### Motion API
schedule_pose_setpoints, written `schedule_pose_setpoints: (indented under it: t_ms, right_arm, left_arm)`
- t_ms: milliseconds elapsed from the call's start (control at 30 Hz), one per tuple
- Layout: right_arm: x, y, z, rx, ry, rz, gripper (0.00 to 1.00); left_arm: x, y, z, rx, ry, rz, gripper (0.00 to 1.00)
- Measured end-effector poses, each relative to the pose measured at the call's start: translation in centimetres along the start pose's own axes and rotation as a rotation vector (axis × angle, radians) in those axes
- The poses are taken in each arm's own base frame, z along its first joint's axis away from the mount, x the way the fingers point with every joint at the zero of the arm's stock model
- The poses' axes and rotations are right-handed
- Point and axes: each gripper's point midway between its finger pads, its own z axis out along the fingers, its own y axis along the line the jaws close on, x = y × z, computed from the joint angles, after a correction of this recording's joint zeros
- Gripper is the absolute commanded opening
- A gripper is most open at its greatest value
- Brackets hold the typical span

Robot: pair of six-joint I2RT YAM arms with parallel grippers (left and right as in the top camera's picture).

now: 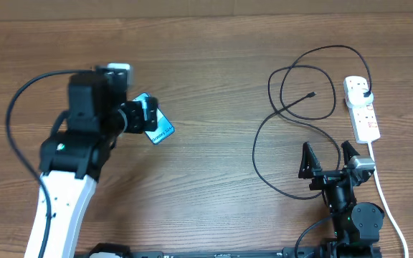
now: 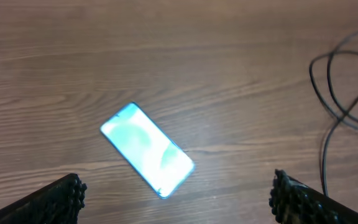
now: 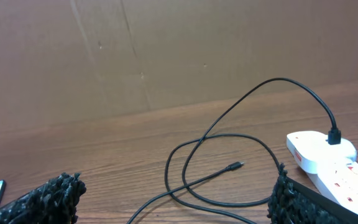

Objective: Plug charger to phone and switch on socket
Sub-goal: 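Move the left gripper over the blue-screened phone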

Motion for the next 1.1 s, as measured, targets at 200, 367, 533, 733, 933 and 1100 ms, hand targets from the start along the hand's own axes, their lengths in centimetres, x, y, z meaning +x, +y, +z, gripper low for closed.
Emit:
schedule_pose_setpoints:
  t_ms: [200, 367, 533, 733, 933, 1100]
  right_arm:
    - [0.0, 0.0, 0.0, -0.001, 0.000, 0.000, 1.00]
    - [0.0, 0.0, 0.0, -0.001, 0.000, 0.000, 1.00]
    - [0.0, 0.0, 0.0, -0.001, 0.000, 0.000, 1.00]
    - [0.0, 0.0, 0.0, -0.001, 0.001, 0.000, 1.00]
    - [0.0, 0.0, 0.0, 0.000, 0.000, 0.000, 1.00]
    - [0.0, 0.0, 0.0, 0.000, 0.000, 0.000, 1.00]
  left_arm:
    - [2.6, -1.0, 2.7, 0.049, 0.141, -0.003, 1.00]
    - [3.5, -1.6, 4.9, 0.098, 0.198, -0.029, 1.00]
    - [4.8, 0.3, 7.3, -0.022, 0.263, -0.186, 1.00]
    - [5.9, 2.0, 9.3, -0.126, 0.305, -0.248, 1.00]
    - [5.3, 3.1, 9.2, -0.194, 0.272, -0.286, 1.00]
    - [5.5, 3.3, 9.0, -0.212, 0.280, -0.311, 1.00]
